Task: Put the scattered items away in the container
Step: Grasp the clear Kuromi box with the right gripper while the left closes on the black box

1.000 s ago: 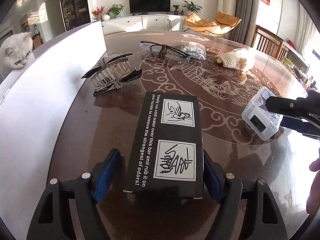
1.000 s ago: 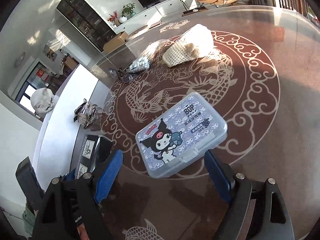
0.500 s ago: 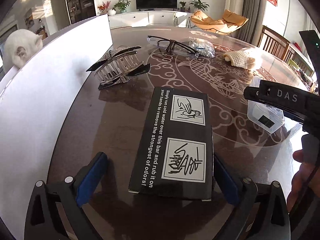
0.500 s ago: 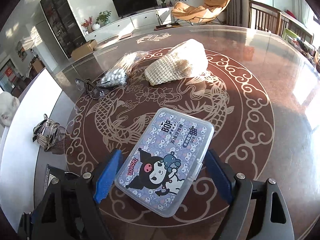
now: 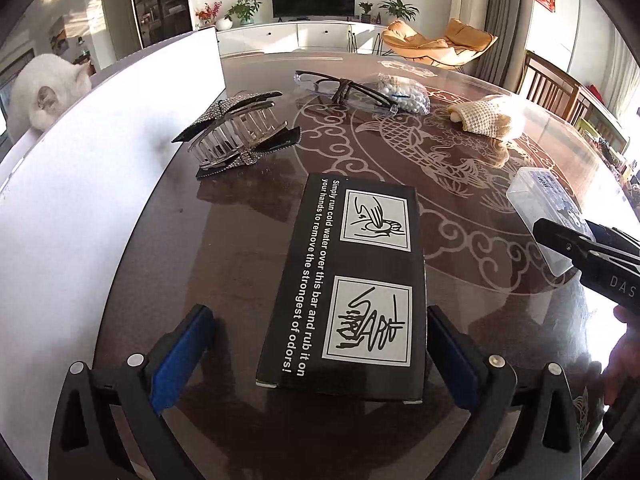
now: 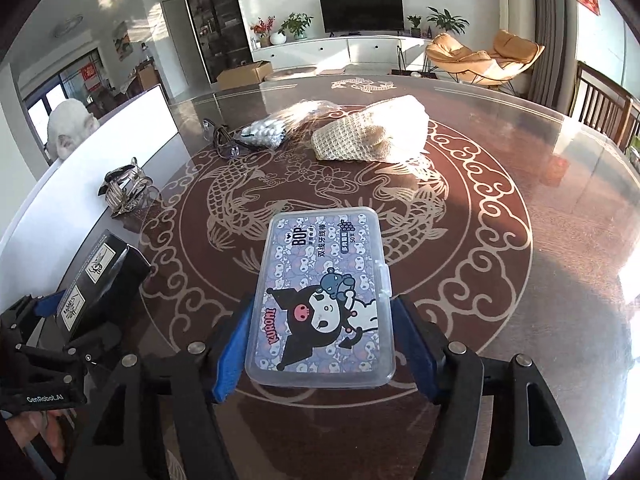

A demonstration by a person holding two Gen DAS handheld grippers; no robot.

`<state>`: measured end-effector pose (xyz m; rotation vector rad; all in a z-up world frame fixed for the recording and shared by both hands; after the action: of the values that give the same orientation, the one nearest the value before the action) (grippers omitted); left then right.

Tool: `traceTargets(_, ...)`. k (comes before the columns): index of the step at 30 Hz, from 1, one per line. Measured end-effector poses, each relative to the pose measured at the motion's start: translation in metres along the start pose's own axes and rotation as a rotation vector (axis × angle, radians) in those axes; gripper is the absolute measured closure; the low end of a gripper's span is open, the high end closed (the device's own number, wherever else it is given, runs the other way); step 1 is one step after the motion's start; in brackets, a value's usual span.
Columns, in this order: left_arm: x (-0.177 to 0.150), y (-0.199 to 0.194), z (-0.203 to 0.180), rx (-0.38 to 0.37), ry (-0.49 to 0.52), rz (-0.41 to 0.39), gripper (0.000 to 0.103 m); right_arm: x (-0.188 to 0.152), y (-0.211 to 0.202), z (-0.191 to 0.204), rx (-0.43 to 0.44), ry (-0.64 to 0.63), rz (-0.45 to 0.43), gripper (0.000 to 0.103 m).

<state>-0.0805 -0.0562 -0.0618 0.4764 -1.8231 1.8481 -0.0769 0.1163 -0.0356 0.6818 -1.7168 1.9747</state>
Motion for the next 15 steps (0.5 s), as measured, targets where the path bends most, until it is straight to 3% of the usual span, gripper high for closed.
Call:
traceTargets(6, -0.0002, 0.0003, 0.0002, -0.001, 0.000, 0.001, 0.000, 0.0000, 0.0064, 0.0032, -0.065, -0.047, 0.017, 0.029)
traceTargets(15, -0.0009, 0.0002, 0.0005, -0.001, -0.001, 0.000, 0.000, -0.0001, 0.0080, 0.0018, -0.053, -0.047, 0.024, 0.022)
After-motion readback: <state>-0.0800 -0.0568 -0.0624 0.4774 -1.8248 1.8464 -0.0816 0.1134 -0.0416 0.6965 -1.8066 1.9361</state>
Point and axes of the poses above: each gripper's, at about its wrist camera, not at the fingertips, and y roughly the way its jaws point, z to its left, x to its top, the point moved 4 cm from there along y, roughly the way its jaws point, and after that the axes turned 4 degrees about y, right-handed, at the moved point
